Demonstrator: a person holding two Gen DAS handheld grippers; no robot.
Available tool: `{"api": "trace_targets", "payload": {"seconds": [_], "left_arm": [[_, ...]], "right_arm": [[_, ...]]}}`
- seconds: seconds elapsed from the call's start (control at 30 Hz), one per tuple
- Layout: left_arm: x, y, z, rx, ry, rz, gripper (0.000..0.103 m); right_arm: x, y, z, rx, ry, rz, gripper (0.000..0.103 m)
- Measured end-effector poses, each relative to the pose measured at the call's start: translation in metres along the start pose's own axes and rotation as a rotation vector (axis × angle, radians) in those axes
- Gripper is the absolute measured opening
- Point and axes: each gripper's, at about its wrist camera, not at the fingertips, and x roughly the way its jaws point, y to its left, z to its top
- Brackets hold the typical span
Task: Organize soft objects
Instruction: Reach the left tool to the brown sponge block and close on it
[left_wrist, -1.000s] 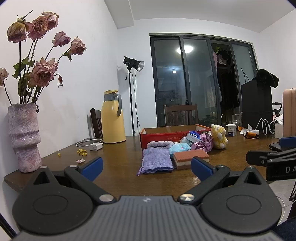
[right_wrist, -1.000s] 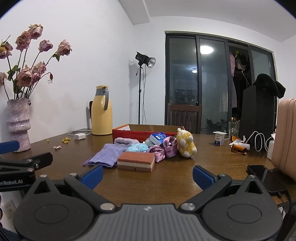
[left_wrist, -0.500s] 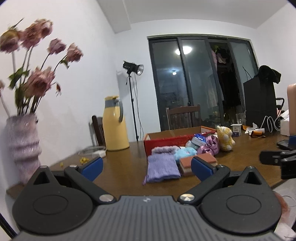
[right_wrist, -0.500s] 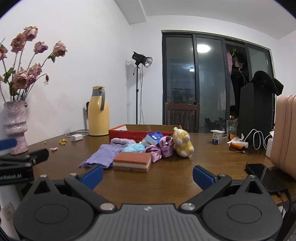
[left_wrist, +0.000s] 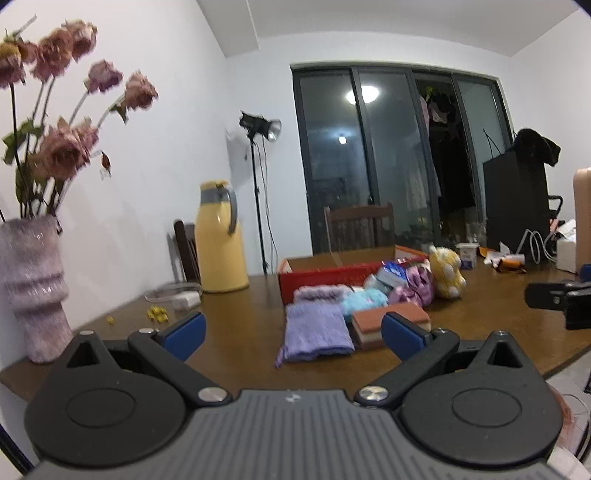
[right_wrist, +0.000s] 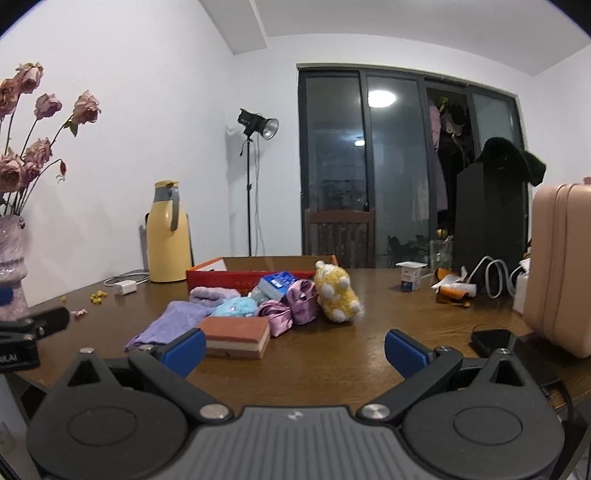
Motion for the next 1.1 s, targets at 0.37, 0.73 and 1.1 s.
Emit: {"api": "trace_targets", "payload": {"seconds": [0.37,0.73,1.1], "left_arm": [[0.020,0.000,-0.020,0.007,0.064,0.001,0.103],[0.129,0.002,0.011,-0.121,0.199,-0.121,0.096],[0.243,-0.018,0.024,-0.346,0.511,-0.362,0.053]], "right_arm": [[0.029,0.002,-0.018,0.019,0.055,0.025,0.103],[0.120,-0.010,0.004,0.096,0.196,0.143,0.103],[0.220,-0.024,0.019,0.264,0.311,0.242,0.043]]}}
